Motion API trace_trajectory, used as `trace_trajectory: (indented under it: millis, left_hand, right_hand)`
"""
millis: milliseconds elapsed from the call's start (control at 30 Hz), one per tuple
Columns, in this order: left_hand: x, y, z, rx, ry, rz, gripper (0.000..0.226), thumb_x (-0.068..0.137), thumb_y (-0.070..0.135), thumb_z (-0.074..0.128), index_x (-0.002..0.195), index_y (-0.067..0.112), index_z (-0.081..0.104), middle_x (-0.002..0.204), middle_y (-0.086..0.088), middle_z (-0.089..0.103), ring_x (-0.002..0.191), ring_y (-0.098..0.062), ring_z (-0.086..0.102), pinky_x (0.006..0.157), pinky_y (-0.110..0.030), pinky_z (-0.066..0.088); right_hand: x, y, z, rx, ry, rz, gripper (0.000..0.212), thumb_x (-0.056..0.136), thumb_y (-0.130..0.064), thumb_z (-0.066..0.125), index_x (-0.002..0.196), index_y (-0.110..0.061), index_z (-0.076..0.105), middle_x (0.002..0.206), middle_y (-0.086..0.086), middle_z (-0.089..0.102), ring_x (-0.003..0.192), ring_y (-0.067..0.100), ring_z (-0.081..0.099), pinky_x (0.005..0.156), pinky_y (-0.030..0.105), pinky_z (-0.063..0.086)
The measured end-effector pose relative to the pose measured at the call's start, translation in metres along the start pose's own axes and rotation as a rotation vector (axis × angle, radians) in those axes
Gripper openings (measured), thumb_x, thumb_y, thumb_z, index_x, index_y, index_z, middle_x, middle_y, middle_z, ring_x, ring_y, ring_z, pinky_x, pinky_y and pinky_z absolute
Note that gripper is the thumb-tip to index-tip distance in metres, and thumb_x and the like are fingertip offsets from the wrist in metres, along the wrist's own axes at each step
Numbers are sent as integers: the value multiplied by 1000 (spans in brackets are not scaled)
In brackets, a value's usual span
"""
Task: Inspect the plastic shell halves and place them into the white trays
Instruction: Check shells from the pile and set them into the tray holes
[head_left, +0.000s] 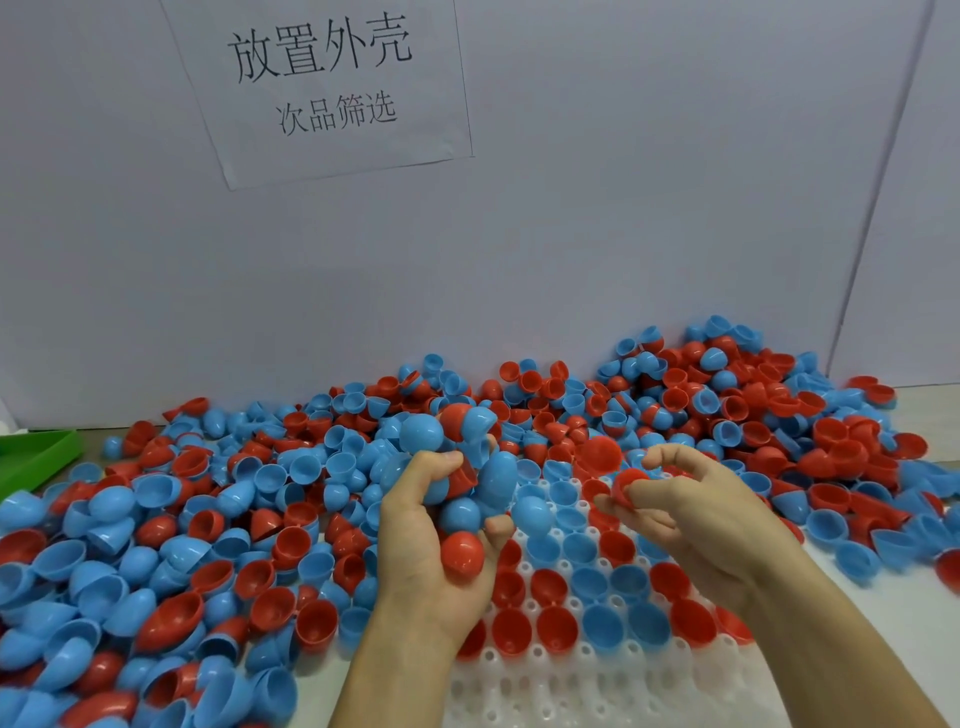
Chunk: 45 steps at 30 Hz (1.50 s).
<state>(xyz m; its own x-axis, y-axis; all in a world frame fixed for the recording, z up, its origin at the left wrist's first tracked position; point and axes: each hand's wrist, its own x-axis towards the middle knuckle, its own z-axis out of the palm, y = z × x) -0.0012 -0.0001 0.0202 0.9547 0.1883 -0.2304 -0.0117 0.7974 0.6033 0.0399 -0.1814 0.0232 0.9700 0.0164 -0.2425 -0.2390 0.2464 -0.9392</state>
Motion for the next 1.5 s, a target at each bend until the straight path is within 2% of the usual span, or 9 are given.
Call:
trace_trajectory:
  millis: [167,433,633,767,933,1133,1300,1400,1500]
  left_hand:
    - [-1,-1,0,4,2,2,8,59,16,71,62,20,77,74,-8,71,53,-14,63,36,-22,41]
    - [-1,-2,2,10,-2,-5,9,64,15,69,65,18,77,75,-8,70,55,-14,61,37,-22,42]
    - [-1,-2,2,2,6,-10,7,65,15,70,69,16,76,73,-8,68,54,-14,59,36,-22,42]
    - [-2,-3,2,-3,17,-13,20,65,14,70,85,14,71,78,-8,68,55,-15,61,36,-23,42]
    - [-4,-3,5,-14,7,-3,21,59,13,70,80,13,71,78,-8,70,55,-15,63,35,-22,40]
    - [-4,-3,4,10,-17,-7,9,62,13,69,66,17,76,80,-8,70,57,-15,63,36,-22,41]
    - [-4,-7,5,28,-36,-11,9,65,14,68,61,20,73,71,-2,67,54,-11,60,36,-21,40]
    - [-4,-9,6,32,-35,-17,7,61,15,70,64,20,74,76,-4,69,57,-12,61,36,-21,40]
    - [-4,-10,7,34,-40,-7,8,62,15,69,64,21,73,73,-2,68,53,-11,61,36,-21,40]
  right_hand:
    - [2,3,4,-27,-18,-84,22,87,9,64,97,-9,56,92,21,75,82,32,76,66,30,63]
    - [-2,7,14,-93,-81,-217,37,80,0,77,105,-11,51,84,17,76,76,33,76,63,30,61]
    - [-7,8,10,-246,-84,-428,25,94,3,58,99,-19,48,64,6,71,60,31,74,46,25,56]
    - [-11,8,15,-414,-89,-553,34,95,0,60,92,-34,55,76,-4,72,48,30,69,37,27,52]
    - [-10,13,18,-542,-132,-618,45,98,-2,55,91,-44,68,83,0,70,44,25,68,37,27,52]
    - [-8,11,13,-632,-144,-570,36,98,-3,54,95,-36,68,95,1,67,49,21,70,43,24,54]
    - [-11,-14,-8,-767,-41,-621,24,95,-8,61,94,-31,70,77,-4,71,61,12,73,53,27,60]
    - [-10,-35,-32,-980,0,-584,17,93,-15,68,92,-32,71,75,-9,72,64,5,72,60,26,61]
    - [-9,-49,-63,-1270,5,-446,17,92,-16,68,91,-32,72,77,-10,72,66,1,70,60,20,58]
